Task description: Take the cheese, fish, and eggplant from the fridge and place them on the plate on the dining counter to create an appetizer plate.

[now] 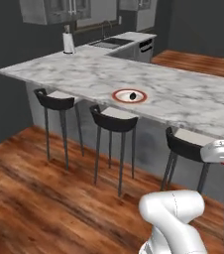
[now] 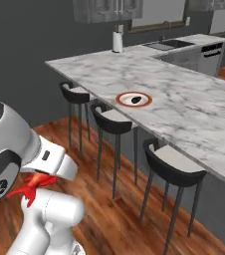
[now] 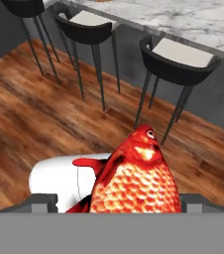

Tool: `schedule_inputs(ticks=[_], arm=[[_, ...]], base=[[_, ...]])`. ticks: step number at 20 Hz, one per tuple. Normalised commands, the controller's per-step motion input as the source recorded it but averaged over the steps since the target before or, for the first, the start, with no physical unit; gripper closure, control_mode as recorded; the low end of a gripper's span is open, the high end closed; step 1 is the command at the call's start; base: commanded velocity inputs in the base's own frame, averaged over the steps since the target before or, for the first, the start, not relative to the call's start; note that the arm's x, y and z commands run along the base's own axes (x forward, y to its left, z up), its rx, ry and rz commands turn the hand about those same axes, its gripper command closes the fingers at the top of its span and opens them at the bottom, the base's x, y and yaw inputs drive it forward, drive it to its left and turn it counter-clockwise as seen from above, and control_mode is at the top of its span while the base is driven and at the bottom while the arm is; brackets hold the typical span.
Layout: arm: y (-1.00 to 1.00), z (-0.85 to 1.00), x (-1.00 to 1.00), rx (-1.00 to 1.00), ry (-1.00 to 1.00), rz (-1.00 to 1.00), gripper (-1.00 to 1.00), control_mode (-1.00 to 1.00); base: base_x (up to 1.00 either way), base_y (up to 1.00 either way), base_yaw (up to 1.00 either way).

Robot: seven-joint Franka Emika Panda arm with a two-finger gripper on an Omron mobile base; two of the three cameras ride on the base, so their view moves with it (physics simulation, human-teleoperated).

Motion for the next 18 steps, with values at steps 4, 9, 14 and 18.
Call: schedule_inputs(ticks=[4,9,14,18], arm=[[0.00,0.00,0.00,0.00,0.00,0.00,1.00,1.00],[0.00,0.00,0.00,0.00,0.00,0.00,1.00,1.00],[0.00,0.00,0.00,0.00,0.00,0.00,1.00,1.00],[0.00,0.00,0.00,0.00,0.00,0.00,1.00,1.00]], base=[[0.95,1.00,-0.51],[0.79,1.00,-0.49],[0.69,1.00,-0.48],[0.72,1.00,-0.50]])
